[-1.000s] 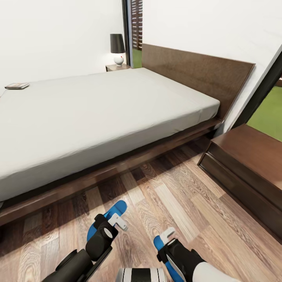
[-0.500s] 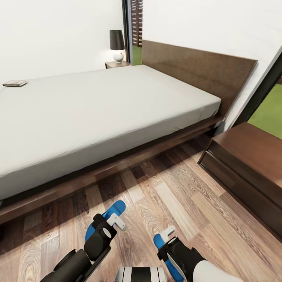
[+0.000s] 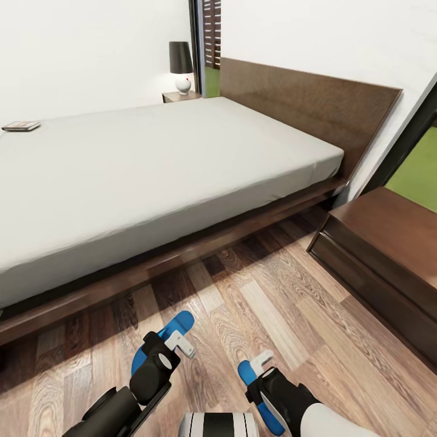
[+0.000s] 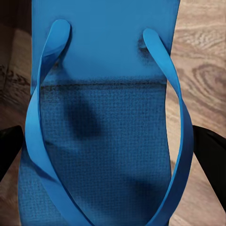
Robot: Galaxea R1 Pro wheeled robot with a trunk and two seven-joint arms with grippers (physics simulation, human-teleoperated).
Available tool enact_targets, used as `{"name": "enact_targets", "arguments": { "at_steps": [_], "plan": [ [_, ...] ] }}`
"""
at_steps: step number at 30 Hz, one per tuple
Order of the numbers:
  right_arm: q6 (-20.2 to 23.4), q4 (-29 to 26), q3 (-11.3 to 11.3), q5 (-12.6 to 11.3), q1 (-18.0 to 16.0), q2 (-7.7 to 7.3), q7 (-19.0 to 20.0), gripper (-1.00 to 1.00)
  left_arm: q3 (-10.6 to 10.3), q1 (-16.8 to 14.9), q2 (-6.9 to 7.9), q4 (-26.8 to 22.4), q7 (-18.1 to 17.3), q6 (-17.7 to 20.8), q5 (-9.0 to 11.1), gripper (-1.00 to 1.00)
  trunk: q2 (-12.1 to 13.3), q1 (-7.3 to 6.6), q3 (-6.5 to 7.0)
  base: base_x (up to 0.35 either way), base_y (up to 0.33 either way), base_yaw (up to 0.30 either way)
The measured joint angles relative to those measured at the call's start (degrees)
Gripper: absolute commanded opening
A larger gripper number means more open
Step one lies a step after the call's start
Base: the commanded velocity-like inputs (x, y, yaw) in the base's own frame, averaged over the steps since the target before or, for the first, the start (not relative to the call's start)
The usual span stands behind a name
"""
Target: In the bedroom, move the book from the bed onto either nightstand, and place the two sandals side by side next to the bed.
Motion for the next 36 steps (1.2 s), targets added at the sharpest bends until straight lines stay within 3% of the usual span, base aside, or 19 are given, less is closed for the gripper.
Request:
{"name": "enact_targets", "arguments": {
  "at_steps": [8,15,18,25,29,36],
  "plan": [
    [0.0,-0.1,0.0,0.0,-0.2,-0.05,0.0,1.0,0.4,0.0,2.98,-1.0,0.0,0.0,-0.1,-1.0,0.0,0.0,0.0,0.0,0.0,0.0],
    [0.0,-0.3,-0.1,0.0,-0.4,0.01,0.0,1.0,2.6,0.1,4.95,-3.5,-0.1,0.0,0.0,-1.0,0.0,0.0,0.0,0.0,0.0,0.0],
    [0.2,-0.4,-0.2,-0.3,-2.1,0.35,0.1,1.0,3.1,0.1,5.74,-5.4,-0.1,0.0,-0.2,-1.0,0.0,0.0,0.01,0.0,0.0,0.0],
    [2.6,0.0,-0.1,-0.2,-3.7,0.82,0.0,1.0,3.5,1.3,6.66,-8.9,-0.1,0.0,0.1,-1.0,0.0,0.0,0.0,0.0,0.0,0.0],
    [3.1,0.2,0.0,-0.1,-4.0,0.91,0.0,1.0,5.0,2.1,6.86,-10.4,-0.1,0.0,0.0,-1.0,0.0,0.0,0.0,0.0,0.0,0.0],
    [3.2,0.2,0.2,-0.1,-4.1,1.09,0.0,1.0,5.7,2.2,6.91,-10.9,-0.1,0.0,0.2,-1.0,-0.1,0.18,-1.54,0.0,0.0,0.0]
  ]
}}
